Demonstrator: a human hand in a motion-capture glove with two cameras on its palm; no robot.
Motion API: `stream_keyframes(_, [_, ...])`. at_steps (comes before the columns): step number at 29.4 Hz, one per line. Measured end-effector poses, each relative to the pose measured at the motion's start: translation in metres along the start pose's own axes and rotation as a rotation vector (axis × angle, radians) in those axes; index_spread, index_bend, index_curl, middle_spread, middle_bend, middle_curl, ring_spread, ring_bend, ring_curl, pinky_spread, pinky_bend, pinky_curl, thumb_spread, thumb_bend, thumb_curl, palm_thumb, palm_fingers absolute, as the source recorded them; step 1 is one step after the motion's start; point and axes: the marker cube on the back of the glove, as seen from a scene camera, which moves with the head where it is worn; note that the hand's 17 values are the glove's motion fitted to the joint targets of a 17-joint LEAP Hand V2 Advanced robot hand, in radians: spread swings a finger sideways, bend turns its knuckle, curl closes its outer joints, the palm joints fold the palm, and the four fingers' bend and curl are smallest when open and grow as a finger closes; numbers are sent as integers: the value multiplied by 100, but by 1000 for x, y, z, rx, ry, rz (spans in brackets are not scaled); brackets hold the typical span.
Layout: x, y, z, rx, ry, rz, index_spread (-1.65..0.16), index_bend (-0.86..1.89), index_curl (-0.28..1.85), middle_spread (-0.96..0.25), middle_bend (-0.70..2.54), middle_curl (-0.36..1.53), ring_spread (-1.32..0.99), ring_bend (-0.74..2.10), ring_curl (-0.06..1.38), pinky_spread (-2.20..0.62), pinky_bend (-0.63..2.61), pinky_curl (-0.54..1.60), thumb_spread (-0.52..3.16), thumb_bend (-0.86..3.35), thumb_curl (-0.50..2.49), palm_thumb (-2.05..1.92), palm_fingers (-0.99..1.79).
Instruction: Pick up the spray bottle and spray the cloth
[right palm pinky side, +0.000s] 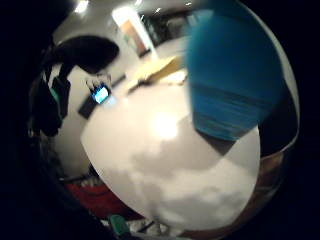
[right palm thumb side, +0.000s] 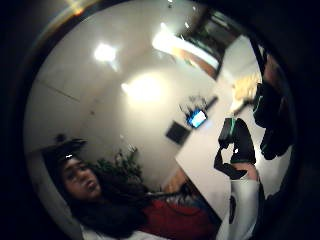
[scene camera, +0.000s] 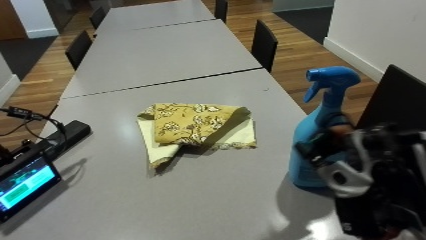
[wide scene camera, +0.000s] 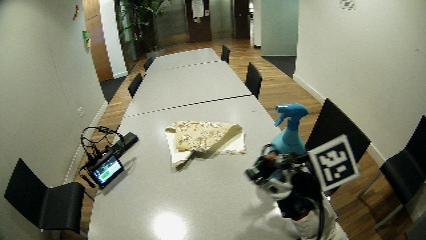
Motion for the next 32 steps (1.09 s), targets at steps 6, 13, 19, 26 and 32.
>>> stream_keyframes(6, [91,-20,-73,415,-73,79,-26,45,50,-13,72,44,-16,58,43,-18,32,36,70,29,43,79,60])
stream_keyframes(13, [116,-64,-61,140,-168,86,-25,26,43,-9,72,43,-11,50,35,-3,20,27,78,19,44,77,73])
stream_keyframes(19, [100,-50,-57,122,-152,82,-25,24,41,-8,50,38,-11,47,34,-12,41,33,71,16,48,86,111])
stream_keyframes(26, [90,-63,-67,271,-94,-5,-23,26,47,-6,45,40,-11,42,38,-14,44,39,63,11,53,92,115])
stream_keyframes(32, [97,-43,-84,324,-87,110,-21,27,49,-4,43,42,-9,40,40,-12,40,41,56,7,57,96,118])
